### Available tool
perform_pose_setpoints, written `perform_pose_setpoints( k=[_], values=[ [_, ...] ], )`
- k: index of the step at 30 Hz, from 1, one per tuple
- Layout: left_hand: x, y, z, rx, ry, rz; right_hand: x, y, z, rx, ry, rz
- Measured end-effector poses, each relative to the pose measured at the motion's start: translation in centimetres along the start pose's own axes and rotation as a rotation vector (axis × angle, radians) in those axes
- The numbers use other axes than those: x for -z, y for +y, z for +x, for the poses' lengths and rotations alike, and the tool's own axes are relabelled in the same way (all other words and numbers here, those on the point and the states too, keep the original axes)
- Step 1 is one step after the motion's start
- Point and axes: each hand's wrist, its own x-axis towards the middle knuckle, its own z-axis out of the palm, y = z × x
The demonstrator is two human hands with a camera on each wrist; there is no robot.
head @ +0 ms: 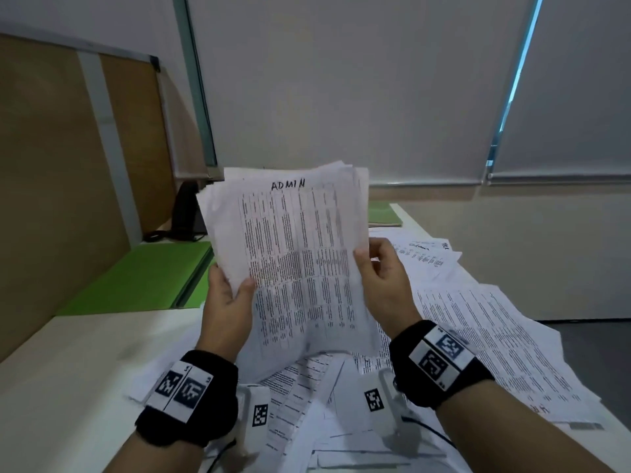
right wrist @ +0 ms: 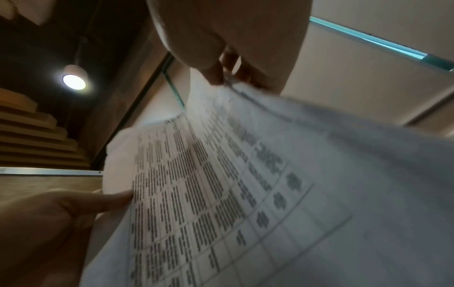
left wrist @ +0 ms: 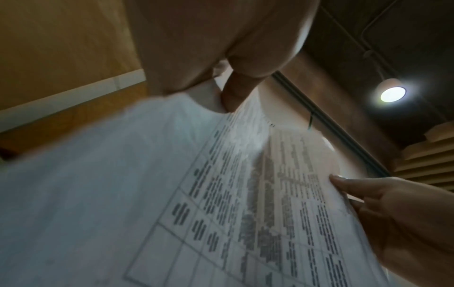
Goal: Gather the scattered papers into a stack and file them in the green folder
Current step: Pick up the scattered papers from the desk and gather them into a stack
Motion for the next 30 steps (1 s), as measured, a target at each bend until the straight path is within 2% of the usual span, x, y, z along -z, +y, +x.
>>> perform_pose_setpoints(
  k=[3,5,8,10,12,15,19,24,30],
  values=[
    [0.2,0.6,0.2,-0.038,-0.003,-0.057,-0.2,-0.7,0.2,0.033,0.066,0.119],
    [0.8,0.0,0.5,-0.004,-0.001,-0.039,-0.3,-0.8,0.2,-0.005,0.022,0.141],
    [1.2,-1.6,0.8,0.094,-0.053,0.086,-0.7,-0.1,-0.2,-0.125,-0.088,0.033],
    [1.2,-2.0,0.9,0.095,-0.077,0.127,-1.1,0.4,-0.5,-0.156,-0.138,-0.046],
    [1.3,-1.9,1.1,0.087,-0.049,0.125,-1.6,0.6,-0.3,-0.176,-0.160,-0.080],
    [2.6,-1.1,1.9,0.046,0.072,0.103,-2.3,0.6,0.8,-0.227,-0.207,-0.110],
    [5.9,0.1,3.3,-0.053,0.254,0.092,-3.6,1.4,2.0,-0.343,-0.431,-0.418],
    [8.6,0.7,4.0,-0.077,0.322,0.105,-6.5,2.8,1.5,-0.367,-0.851,-0.890],
    [9.8,-0.3,4.1,-0.073,0.341,0.105,-8.8,4.6,1.4,-0.401,-0.963,-1.212]
  ],
)
